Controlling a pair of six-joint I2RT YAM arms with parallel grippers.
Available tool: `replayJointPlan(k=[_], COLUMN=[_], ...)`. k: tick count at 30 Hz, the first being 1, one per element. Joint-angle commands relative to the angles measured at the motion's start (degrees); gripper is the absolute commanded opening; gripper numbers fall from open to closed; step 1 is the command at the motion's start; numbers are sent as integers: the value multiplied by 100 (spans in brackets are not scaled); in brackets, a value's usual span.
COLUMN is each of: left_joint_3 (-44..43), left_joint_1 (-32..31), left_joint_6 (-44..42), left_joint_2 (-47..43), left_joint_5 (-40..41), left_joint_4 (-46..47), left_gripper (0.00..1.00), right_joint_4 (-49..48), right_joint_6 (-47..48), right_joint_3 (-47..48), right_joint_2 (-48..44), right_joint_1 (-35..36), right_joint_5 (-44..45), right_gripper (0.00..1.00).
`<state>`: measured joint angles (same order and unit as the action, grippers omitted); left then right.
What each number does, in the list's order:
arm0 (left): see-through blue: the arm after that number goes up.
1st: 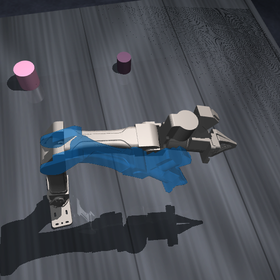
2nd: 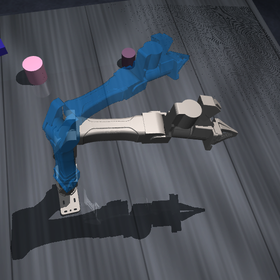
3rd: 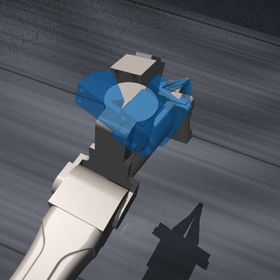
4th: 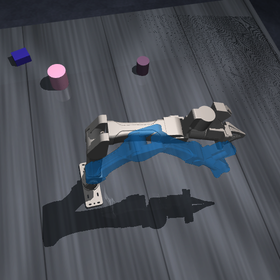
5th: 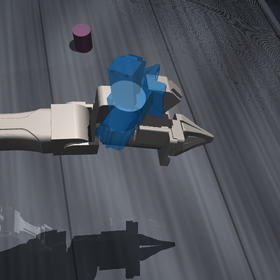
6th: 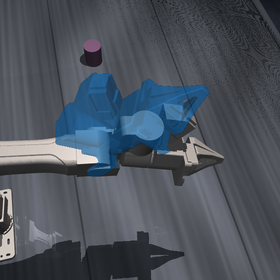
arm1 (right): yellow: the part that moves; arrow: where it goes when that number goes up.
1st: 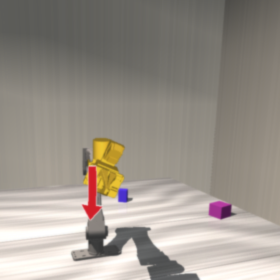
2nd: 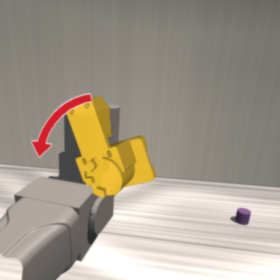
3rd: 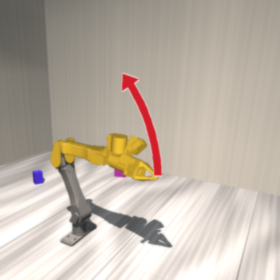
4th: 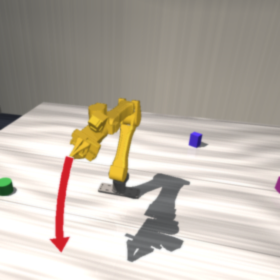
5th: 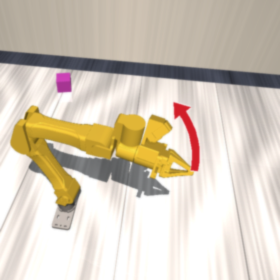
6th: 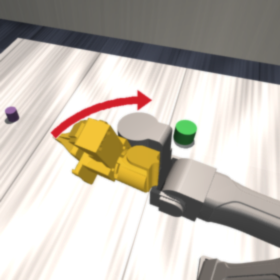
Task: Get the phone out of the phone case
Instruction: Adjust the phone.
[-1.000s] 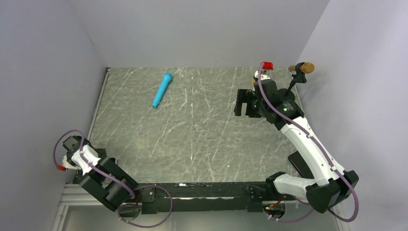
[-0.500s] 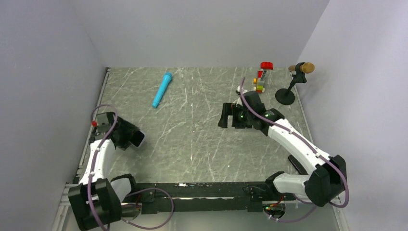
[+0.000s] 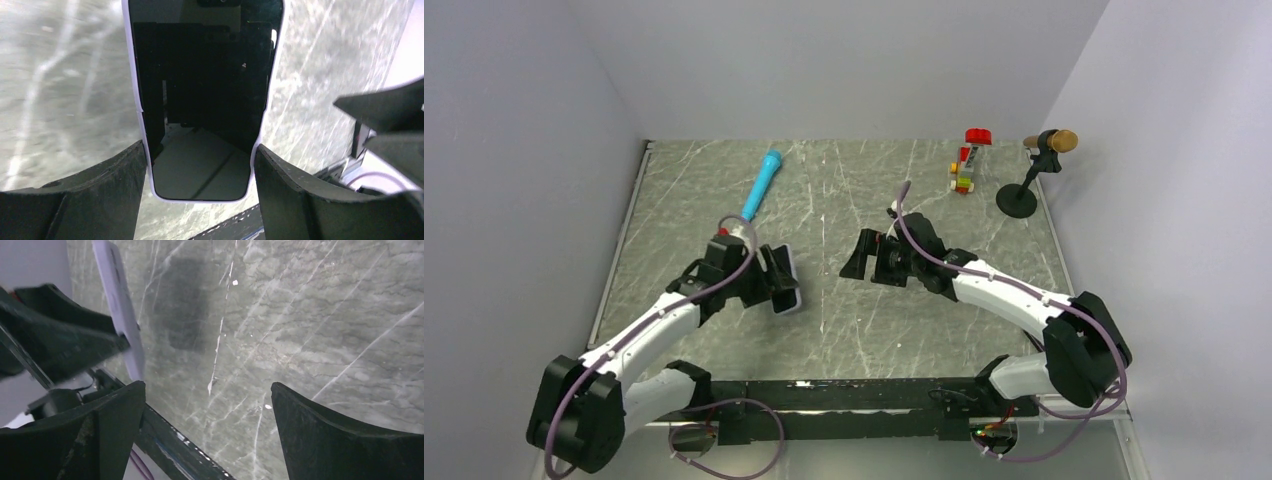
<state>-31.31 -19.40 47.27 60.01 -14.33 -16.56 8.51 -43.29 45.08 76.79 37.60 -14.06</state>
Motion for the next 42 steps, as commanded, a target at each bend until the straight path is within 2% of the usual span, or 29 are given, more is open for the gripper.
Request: replayJointPlan(k=[1, 6, 9, 16, 20, 27, 31, 33, 40, 42], left_joint_3=[129, -16, -197, -567, -678, -784, -832, -822, -599, -532], left_joint_1=[-969, -1906, -2236, -2600, -2662, -2705, -2707, -2705, -2682, -2621], left_joint_6=[70, 141, 161, 44, -18, -154, -369, -415, -625, -642], left_joint_2=[50, 495, 712, 872, 902, 876, 845, 760, 120, -87], left_joint_5=[358, 719, 915, 1238, 1291, 1306, 1171, 1085, 1012, 981], left_joint_4=[1239, 1544, 1507, 1293, 1199, 1078, 1027, 1030, 1158, 1079], left_gripper=[0, 0, 0, 0, 0, 0, 0, 19, 89, 99], right_joint_4=[-827, -1066, -1270, -1537, -1725, -2442, -3099, -3387, -3721, -4117], right_joint_6=[-821, -1057, -1147, -1182, -1216, -1425, -1652, -1674, -1559, -1647], right_joint_3=[-166, -53, -81, -192, -141, -212, -435, -523, -717, -913], right_joint_2=[-84, 200, 390, 715, 946, 1307, 1345, 1309, 1121, 975], right_joint_1=[8, 10, 11, 125, 263, 368, 359, 355, 143, 14], right_joint_5=[75, -106, -299, -448, -604, -1076, -1373, -1468, -1751, -1878], right_gripper=[98, 92, 84, 70, 66, 40, 15, 0, 0, 0])
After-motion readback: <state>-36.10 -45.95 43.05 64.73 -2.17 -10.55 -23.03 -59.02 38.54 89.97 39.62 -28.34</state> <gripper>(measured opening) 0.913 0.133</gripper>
